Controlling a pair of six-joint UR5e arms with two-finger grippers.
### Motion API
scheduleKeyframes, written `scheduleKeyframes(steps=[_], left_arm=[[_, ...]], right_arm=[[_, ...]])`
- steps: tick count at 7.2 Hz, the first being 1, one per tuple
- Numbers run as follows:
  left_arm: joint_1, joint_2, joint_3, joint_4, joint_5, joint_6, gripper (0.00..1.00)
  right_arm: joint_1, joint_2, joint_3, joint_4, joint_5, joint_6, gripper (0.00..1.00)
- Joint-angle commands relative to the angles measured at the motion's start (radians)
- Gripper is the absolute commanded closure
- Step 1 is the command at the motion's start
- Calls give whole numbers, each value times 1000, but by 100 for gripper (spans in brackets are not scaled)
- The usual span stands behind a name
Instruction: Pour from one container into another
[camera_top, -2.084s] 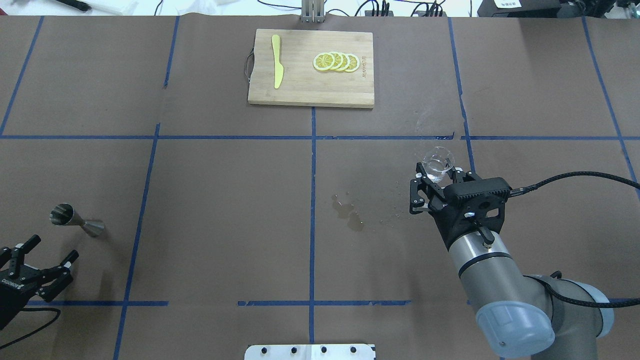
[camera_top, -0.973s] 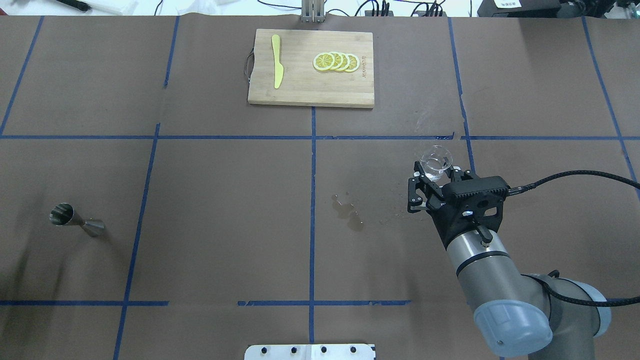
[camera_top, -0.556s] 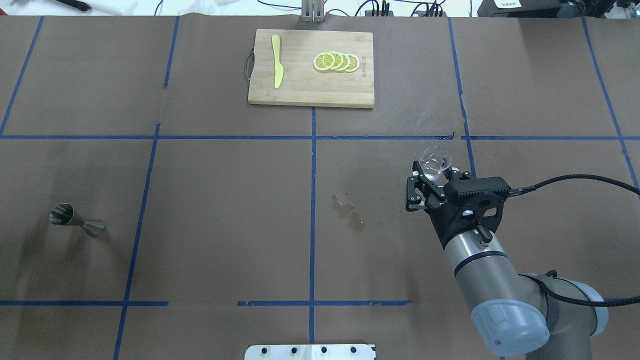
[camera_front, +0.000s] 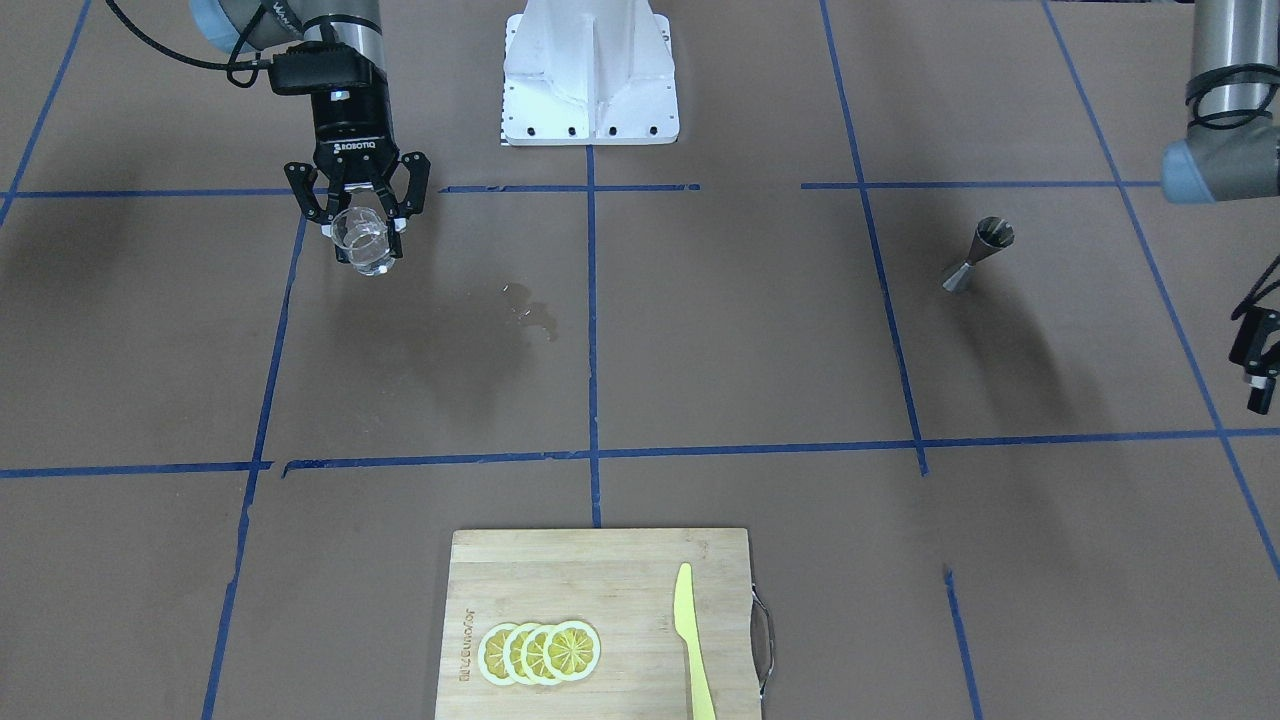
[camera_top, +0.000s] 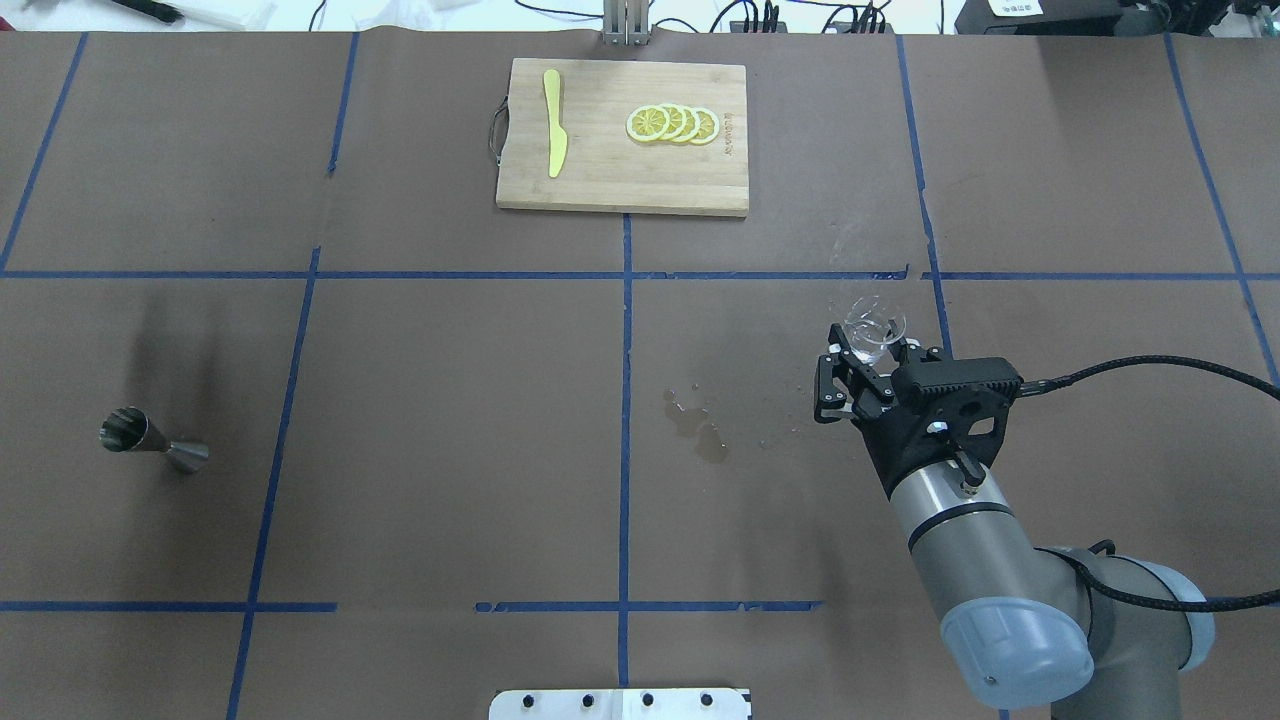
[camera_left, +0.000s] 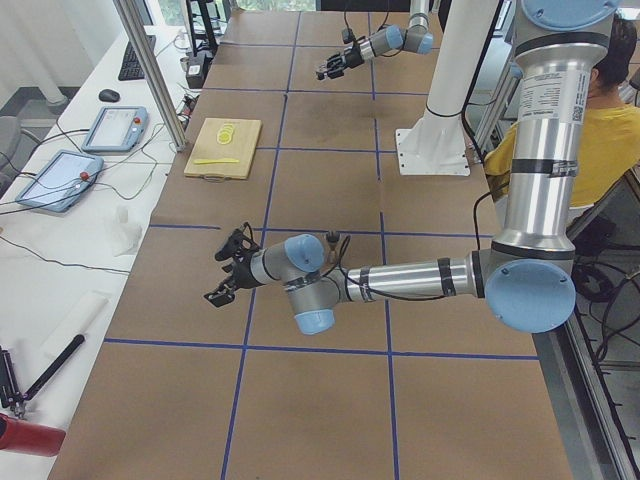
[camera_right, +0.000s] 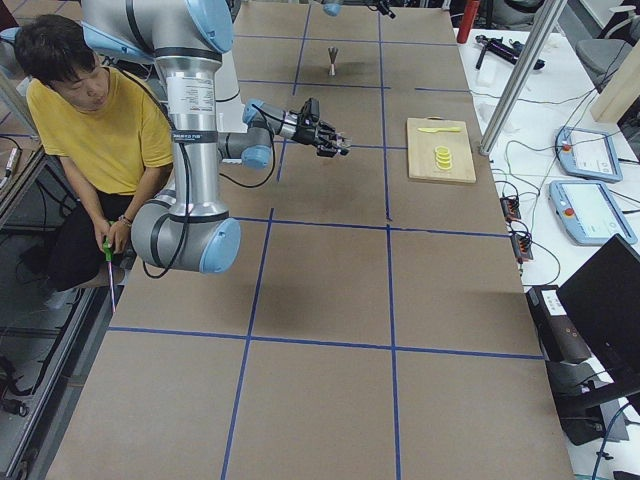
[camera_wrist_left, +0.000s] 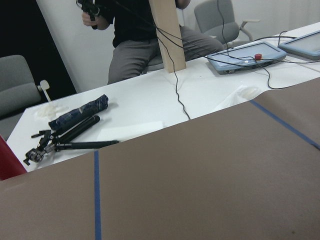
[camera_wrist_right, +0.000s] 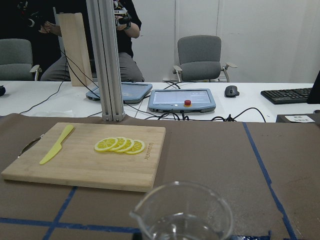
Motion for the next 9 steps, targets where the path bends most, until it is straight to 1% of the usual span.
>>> scheduleKeyframes(steps=[1, 2, 3, 4, 5, 6, 7, 8, 9], left_arm=[[-124, -26, -65, 298, -242, 89, 0], [-125, -12, -74, 302, -247, 87, 0], [-125, -9, -76, 302, -245, 87, 0], [-125, -6, -76, 297, -244, 86, 0], [-125, -6, -82, 297, -244, 83, 0], [-125, -8, -85, 297, -244, 78, 0], [-125, -8, -91, 299, -244, 75, 0], [-125, -8, -93, 299, -244, 74, 0], [-125, -8, -93, 299, -239, 74, 0]], right_arm=[[-1, -20, -99, 148, -3, 39, 100], [-1, -60, -149, 263, -8, 39, 100], [0, -130, -152, 293, -8, 38, 100], [-1, -137, -167, 294, -9, 39, 100], [0, -146, -212, 297, -11, 45, 100], [0, -149, -227, 297, -12, 58, 98], [0, -163, -256, 297, -12, 111, 98], [0, -178, -264, 297, -12, 122, 98], [0, -180, -304, 301, -14, 163, 99]])
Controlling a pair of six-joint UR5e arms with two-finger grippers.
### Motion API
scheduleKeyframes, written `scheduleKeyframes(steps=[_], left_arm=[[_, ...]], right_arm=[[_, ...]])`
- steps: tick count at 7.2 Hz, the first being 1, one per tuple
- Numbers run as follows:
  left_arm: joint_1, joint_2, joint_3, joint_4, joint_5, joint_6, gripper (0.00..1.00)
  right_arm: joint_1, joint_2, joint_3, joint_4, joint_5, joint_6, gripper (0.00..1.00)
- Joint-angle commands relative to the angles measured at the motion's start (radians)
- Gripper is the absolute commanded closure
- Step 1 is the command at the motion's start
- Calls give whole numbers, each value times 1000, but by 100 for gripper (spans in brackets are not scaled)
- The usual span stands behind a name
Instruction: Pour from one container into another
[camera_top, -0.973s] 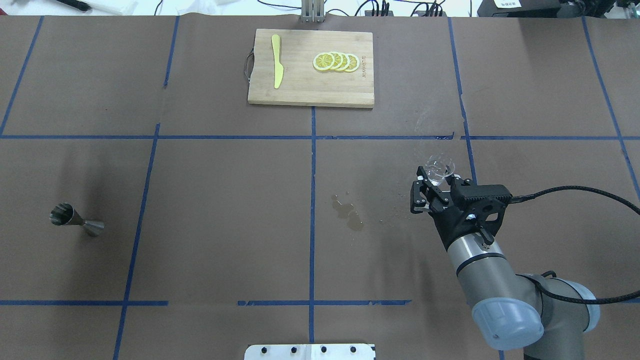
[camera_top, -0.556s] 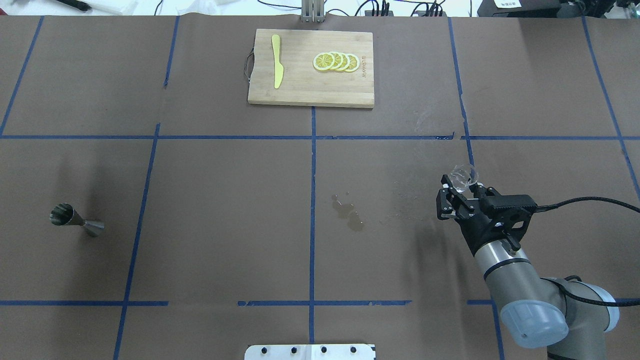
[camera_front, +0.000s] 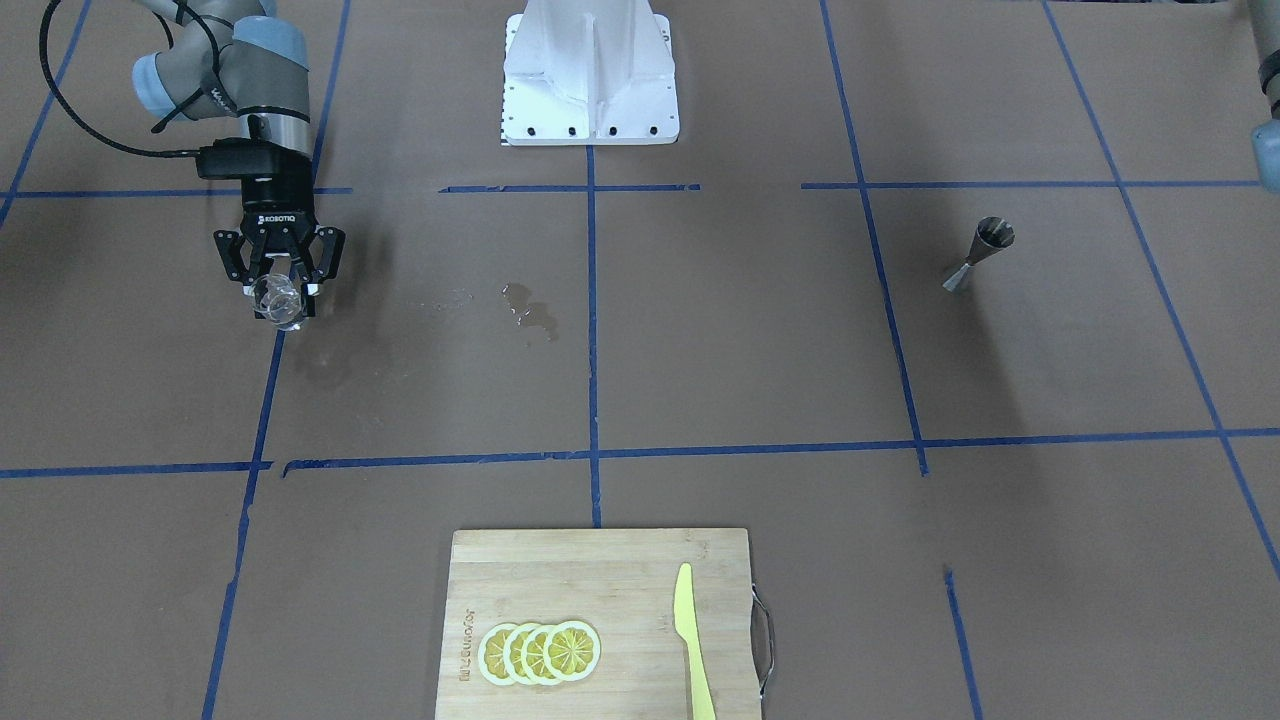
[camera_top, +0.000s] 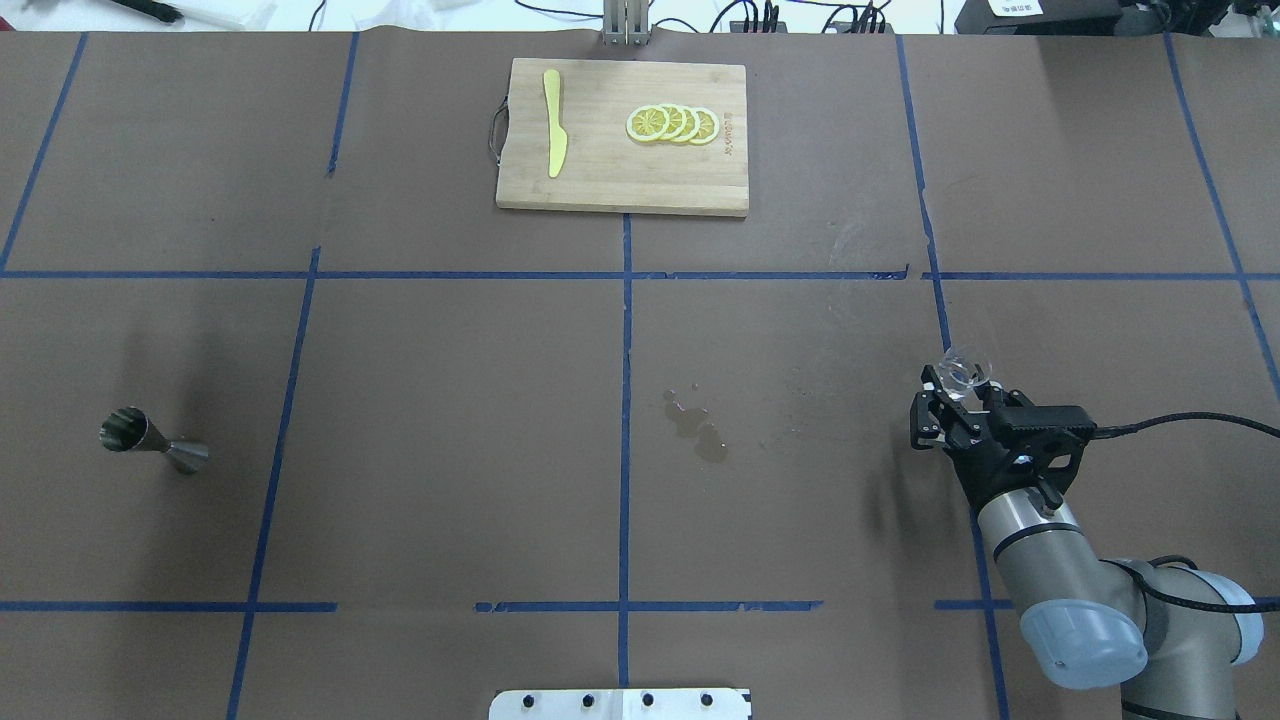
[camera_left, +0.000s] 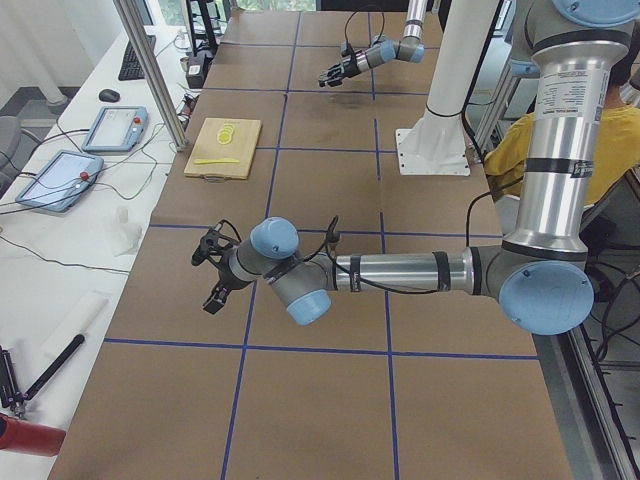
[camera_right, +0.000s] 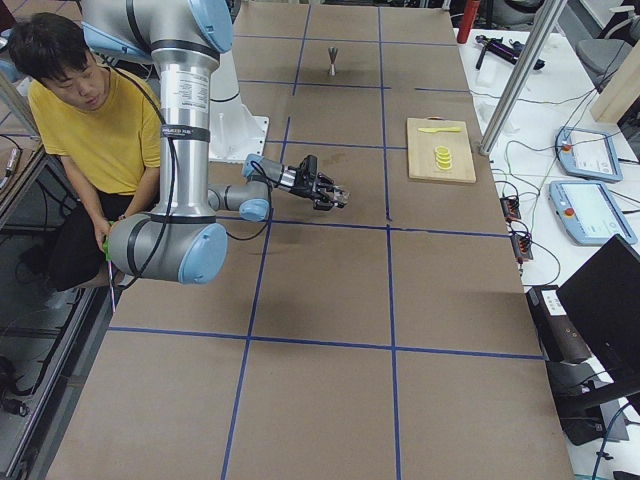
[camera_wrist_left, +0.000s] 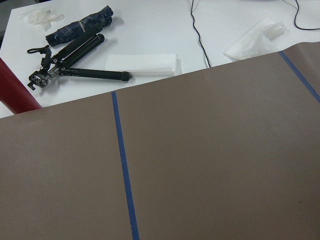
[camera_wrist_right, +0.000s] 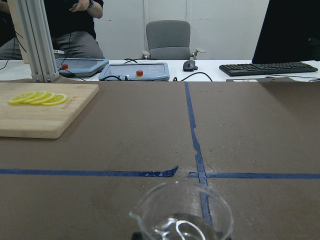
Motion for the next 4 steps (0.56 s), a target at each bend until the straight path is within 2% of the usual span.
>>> scheduleKeyframes(steps=[1, 2, 4], left_arm=[[0, -2, -3, 0, 3, -3, 0], [0, -2, -3, 0, 3, -3, 0], [0, -2, -8, 0, 7, -1, 0]], right_arm=[[0, -11, -71, 26, -32, 42, 99], [-1, -10, -81, 36, -41, 44, 98], [-3, -10, -92, 42, -43, 49, 89]])
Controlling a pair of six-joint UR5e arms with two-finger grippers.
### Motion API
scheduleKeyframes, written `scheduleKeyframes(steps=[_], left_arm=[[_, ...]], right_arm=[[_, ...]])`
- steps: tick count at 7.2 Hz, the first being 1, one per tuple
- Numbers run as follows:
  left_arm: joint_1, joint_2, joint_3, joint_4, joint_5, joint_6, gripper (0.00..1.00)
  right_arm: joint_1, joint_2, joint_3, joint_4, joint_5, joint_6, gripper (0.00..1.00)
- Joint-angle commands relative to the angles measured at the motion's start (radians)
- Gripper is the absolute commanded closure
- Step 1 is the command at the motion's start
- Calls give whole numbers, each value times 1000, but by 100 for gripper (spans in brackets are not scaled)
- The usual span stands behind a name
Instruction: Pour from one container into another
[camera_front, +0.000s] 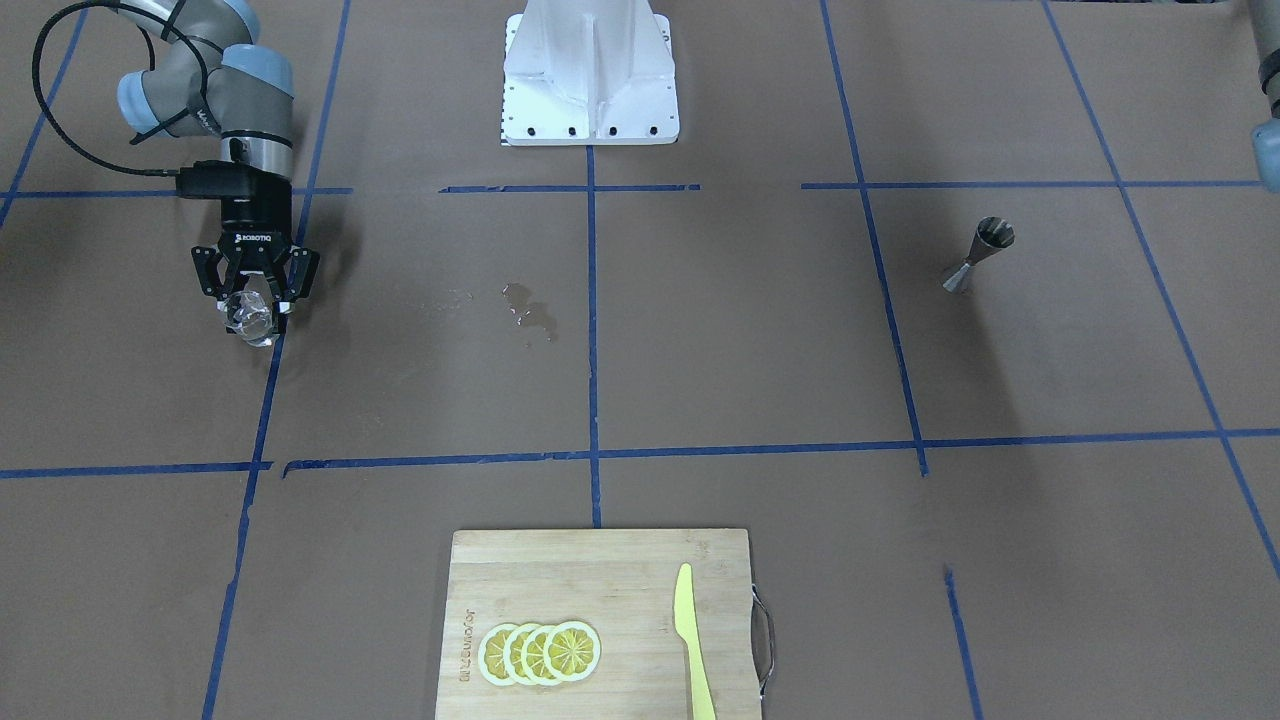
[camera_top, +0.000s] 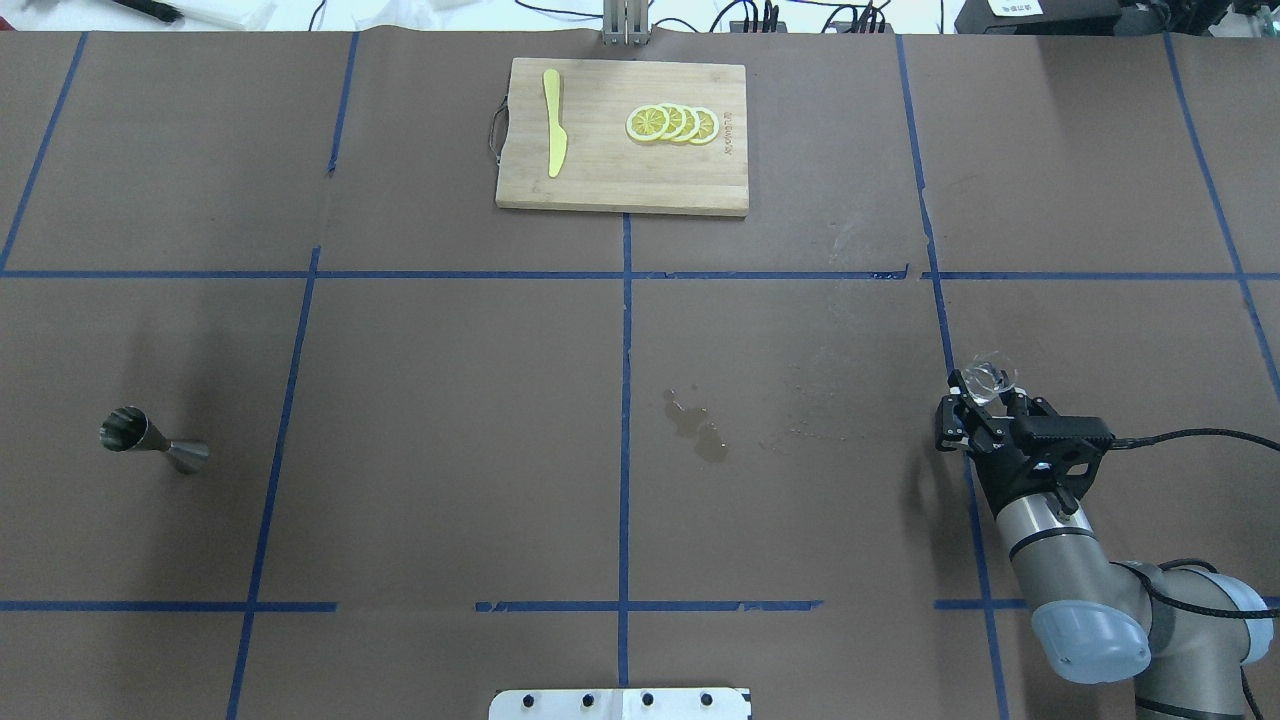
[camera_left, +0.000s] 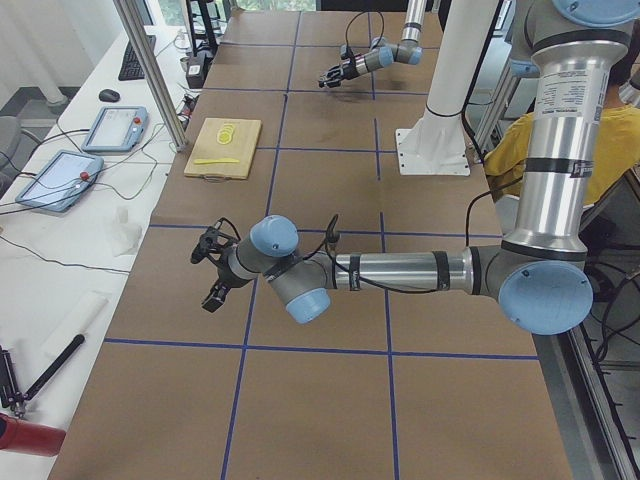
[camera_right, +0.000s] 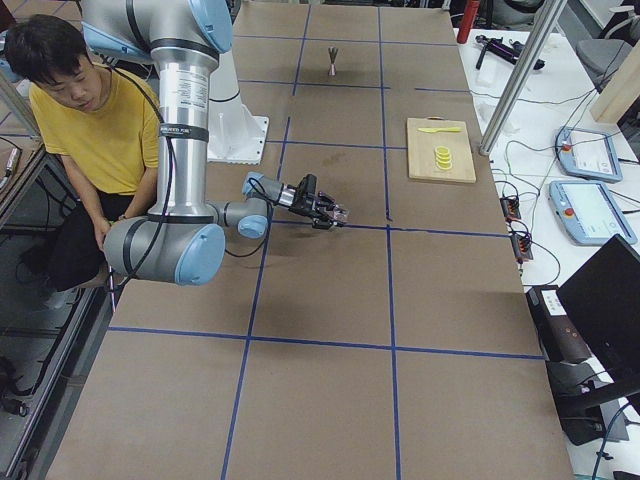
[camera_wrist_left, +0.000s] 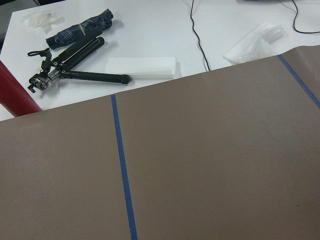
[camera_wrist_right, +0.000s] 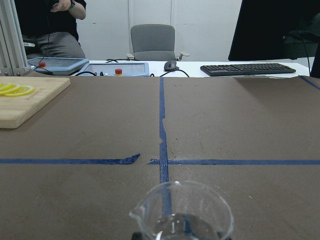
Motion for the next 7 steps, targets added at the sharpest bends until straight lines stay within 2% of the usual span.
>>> scheduleKeyframes(steps=[1, 3, 5, 6, 7], left_arm=[[0, 0, -1, 0, 2, 1, 0], [0, 1, -1, 0, 3, 1, 0], [0, 1, -1, 0, 5, 3, 0], [0, 1, -1, -2, 5, 3, 0], [0, 1, -1, -2, 5, 3, 0]], right_arm=[[-4, 0, -8, 6, -1, 7, 84], [-9, -9, -57, 119, 3, 11, 80], [-15, -9, -73, 123, 4, 10, 80], [-17, -9, -73, 123, 1, 11, 73], [-21, -9, -73, 123, 1, 11, 61]])
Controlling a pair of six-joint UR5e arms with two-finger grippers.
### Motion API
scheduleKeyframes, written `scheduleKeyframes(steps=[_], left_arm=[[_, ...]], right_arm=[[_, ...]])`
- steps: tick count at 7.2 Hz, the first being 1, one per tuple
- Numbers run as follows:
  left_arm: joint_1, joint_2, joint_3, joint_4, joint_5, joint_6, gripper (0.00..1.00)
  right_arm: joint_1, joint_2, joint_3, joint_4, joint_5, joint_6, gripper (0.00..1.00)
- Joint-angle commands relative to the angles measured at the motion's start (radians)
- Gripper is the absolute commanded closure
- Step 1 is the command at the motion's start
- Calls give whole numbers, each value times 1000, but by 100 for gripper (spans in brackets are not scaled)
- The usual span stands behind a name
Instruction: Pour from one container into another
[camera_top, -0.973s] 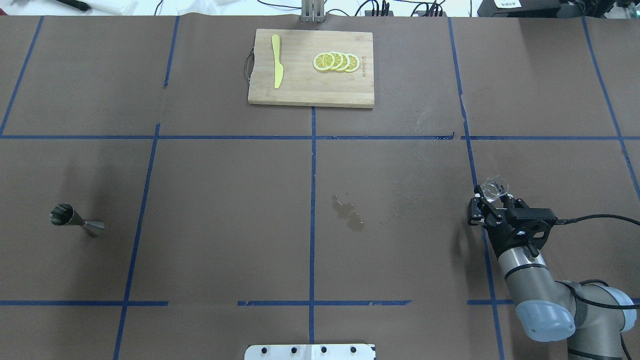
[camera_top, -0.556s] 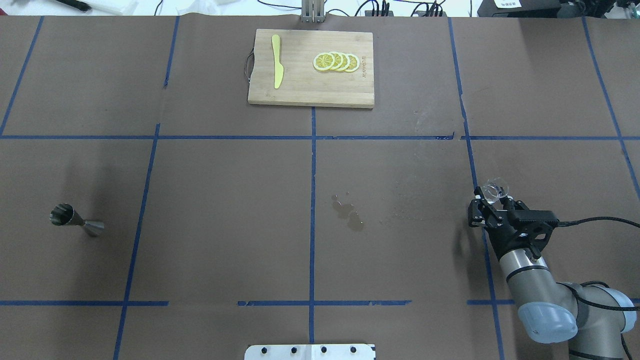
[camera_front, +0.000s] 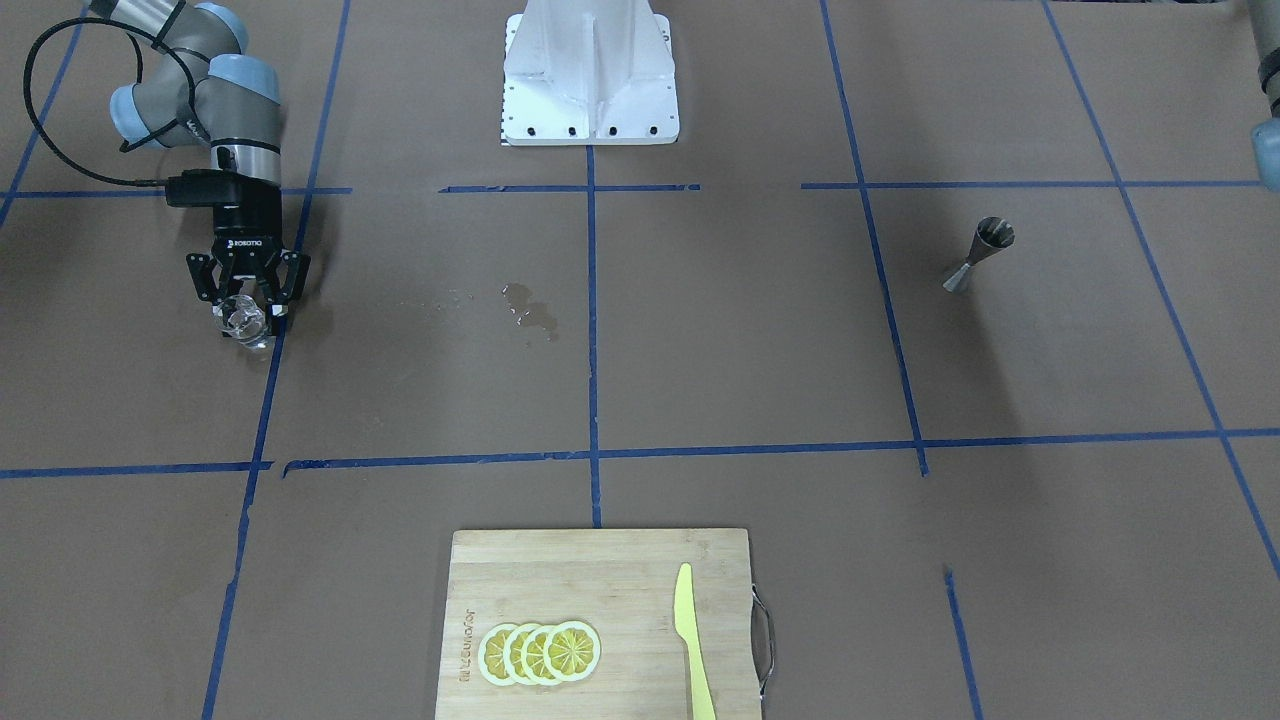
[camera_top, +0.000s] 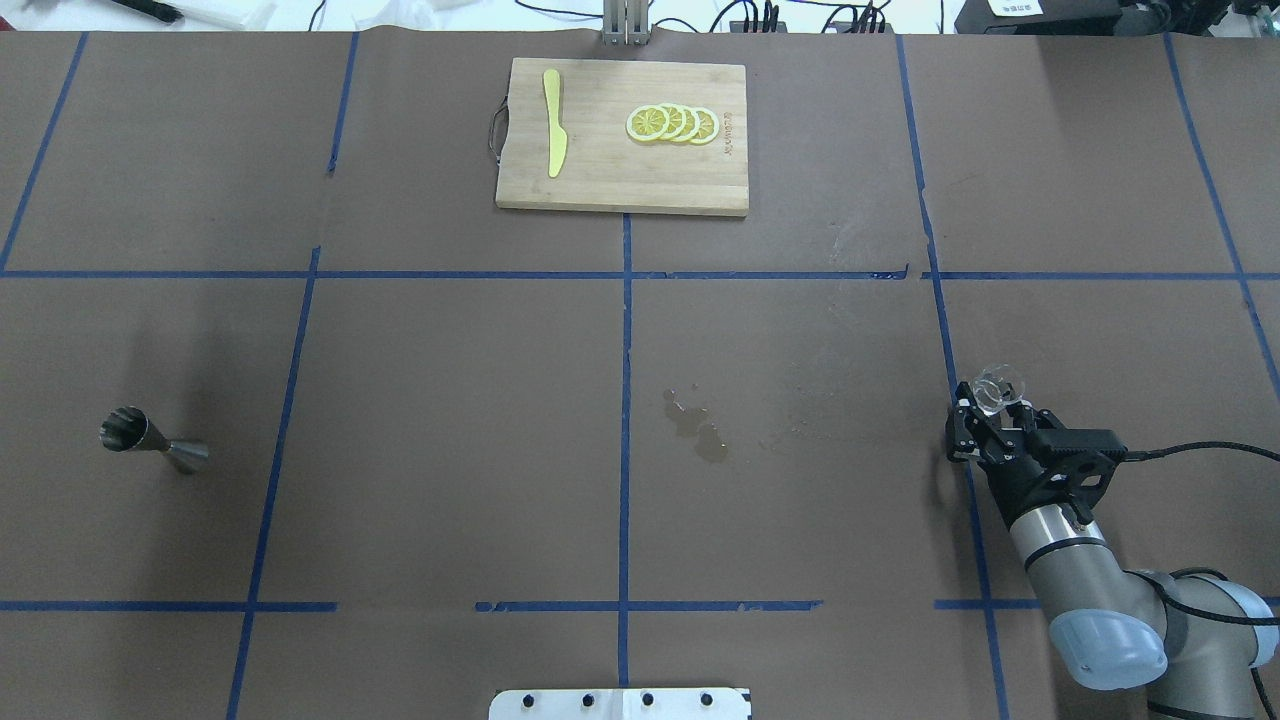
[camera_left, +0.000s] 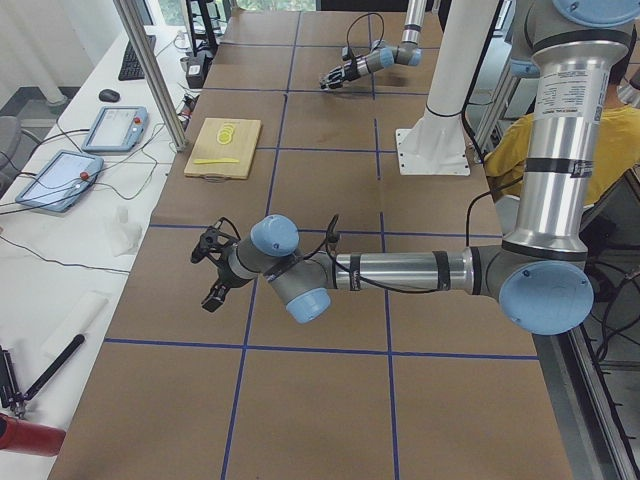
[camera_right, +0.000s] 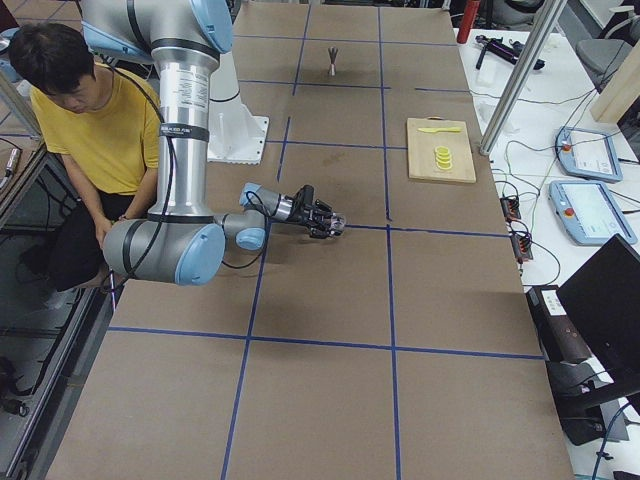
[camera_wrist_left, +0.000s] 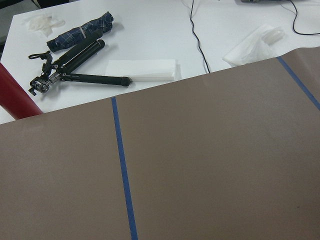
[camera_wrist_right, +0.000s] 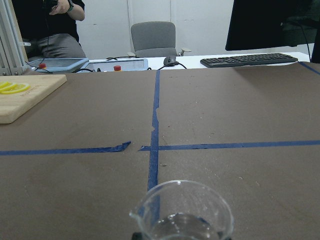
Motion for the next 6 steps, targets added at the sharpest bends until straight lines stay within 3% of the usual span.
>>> scheduleKeyframes(steps=[1, 2, 6], left_arm=[[0, 0, 0, -1, 0, 2, 0], [0, 0, 2, -1, 0, 2, 0], [0, 0, -3, -1, 0, -1, 0]], right_arm=[[-6, 0, -1, 3, -1, -1, 39], [-8, 1, -1, 3, -1, -1, 0], [-9, 0, 7, 6, 1, -1, 0]])
